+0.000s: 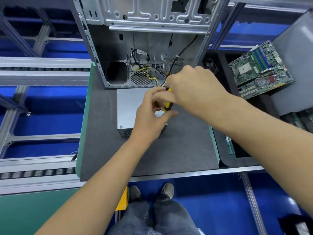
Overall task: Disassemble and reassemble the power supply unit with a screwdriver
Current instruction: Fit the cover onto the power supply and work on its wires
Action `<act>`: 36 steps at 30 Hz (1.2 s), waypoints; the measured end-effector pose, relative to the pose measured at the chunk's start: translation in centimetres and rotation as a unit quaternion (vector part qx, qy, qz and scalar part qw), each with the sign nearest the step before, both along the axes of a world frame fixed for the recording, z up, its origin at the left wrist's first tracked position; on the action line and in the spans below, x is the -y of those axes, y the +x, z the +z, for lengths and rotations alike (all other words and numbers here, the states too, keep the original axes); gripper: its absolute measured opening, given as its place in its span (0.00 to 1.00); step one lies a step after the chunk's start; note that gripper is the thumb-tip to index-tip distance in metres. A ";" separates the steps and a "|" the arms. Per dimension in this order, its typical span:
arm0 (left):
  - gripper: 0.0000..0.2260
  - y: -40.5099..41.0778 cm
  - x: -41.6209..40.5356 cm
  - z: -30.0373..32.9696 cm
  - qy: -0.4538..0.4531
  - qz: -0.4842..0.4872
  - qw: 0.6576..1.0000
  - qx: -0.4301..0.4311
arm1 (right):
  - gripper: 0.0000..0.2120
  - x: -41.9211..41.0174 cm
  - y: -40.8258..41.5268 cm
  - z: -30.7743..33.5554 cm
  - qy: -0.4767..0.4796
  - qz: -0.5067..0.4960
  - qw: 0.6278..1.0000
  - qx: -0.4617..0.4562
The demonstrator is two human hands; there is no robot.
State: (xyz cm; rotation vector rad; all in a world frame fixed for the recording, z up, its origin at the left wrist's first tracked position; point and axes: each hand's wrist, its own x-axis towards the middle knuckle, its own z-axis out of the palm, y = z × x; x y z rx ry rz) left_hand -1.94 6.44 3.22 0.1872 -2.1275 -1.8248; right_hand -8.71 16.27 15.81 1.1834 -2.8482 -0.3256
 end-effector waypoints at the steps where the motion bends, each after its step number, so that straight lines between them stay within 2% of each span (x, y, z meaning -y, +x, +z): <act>1: 0.26 -0.1 0.0 -0.1 0.004 0.010 1.000 -0.004 | 0.21 0.0 -0.1 0.0 0.003 -0.001 1.000 -0.024; 2: 0.24 0.0 0.2 -0.3 0.008 0.010 1.000 0.000 | 0.22 -0.2 -0.4 0.0 0.000 0.000 1.000 -0.011; 5: 0.18 0.4 0.8 -0.7 -0.003 -0.025 0.999 0.025 | 0.19 -0.8 -1.0 0.6 -0.043 0.051 0.984 0.168; 6: 0.18 0.6 1.1 -0.7 -0.006 -0.040 0.999 0.031 | 0.17 -1.0 -1.1 0.7 -0.045 0.073 0.978 0.189; 9: 0.19 0.5 1.1 -0.2 0.007 -0.078 0.996 0.040 | 0.08 -0.6 -1.0 0.6 -0.033 0.062 0.989 0.131; 15: 0.23 -0.1 0.8 -0.2 0.017 -0.014 1.000 0.003 | 0.25 0.1 0.3 0.4 0.015 -0.006 1.000 -0.006; 16: 0.24 -0.1 1.0 -0.3 0.010 -0.019 1.000 0.007 | 0.24 -0.1 0.2 0.5 0.010 0.003 1.000 0.007; 19: 0.23 0.1 1.8 -0.6 -0.014 -0.070 0.997 0.023 | 0.18 -0.6 -0.2 1.2 -0.039 0.084 0.985 0.145; 20: 0.25 0.2 2.0 -0.6 -0.016 -0.086 0.996 0.028 | 0.13 -0.5 -0.2 1.1 -0.042 0.098 0.983 0.152; 22: 0.28 0.3 1.8 -0.2 -0.014 -0.102 0.994 0.035 | 0.11 -0.1 -0.3 0.7 -0.030 0.075 0.991 0.110; 24: 0.29 0.2 1.3 0.1 0.008 -0.081 0.996 0.030 | 0.17 0.1 -0.3 0.1 -0.005 0.025 0.999 0.044; 27: 0.22 0.0 1.1 -0.1 0.022 -0.048 0.999 0.012 | 0.26 -0.1 0.1 0.0 0.001 -0.014 0.999 -0.038; 28: 0.20 0.1 1.2 -0.2 0.015 -0.053 0.998 0.019 | 0.27 -0.4 0.0 -0.1 0.002 -0.012 1.000 -0.021; 29: 0.19 0.1 1.3 -0.3 0.001 -0.067 0.997 0.028 | 0.26 -0.7 -0.2 -0.1 -0.008 -0.003 0.999 0.039; 31: 0.18 0.4 1.6 -0.4 -0.005 -0.097 0.994 0.042 | 0.21 -1.3 -0.5 0.1 -0.065 0.035 0.976 0.205; 32: 0.18 0.5 1.8 -0.5 0.004 -0.109 0.993 0.049 | 0.16 -1.5 -0.8 0.2 -0.079 0.055 0.967 0.237; 34: 0.22 0.5 2.2 -0.7 0.012 -0.124 0.991 0.055 | 0.10 -1.3 -1.0 -0.1 -0.071 0.061 0.979 0.183; 36: 0.24 0.7 2.5 -1.1 0.035 -0.118 0.991 0.057 | 0.18 -0.9 -0.5 -1.1 -0.031 0.027 0.994 0.100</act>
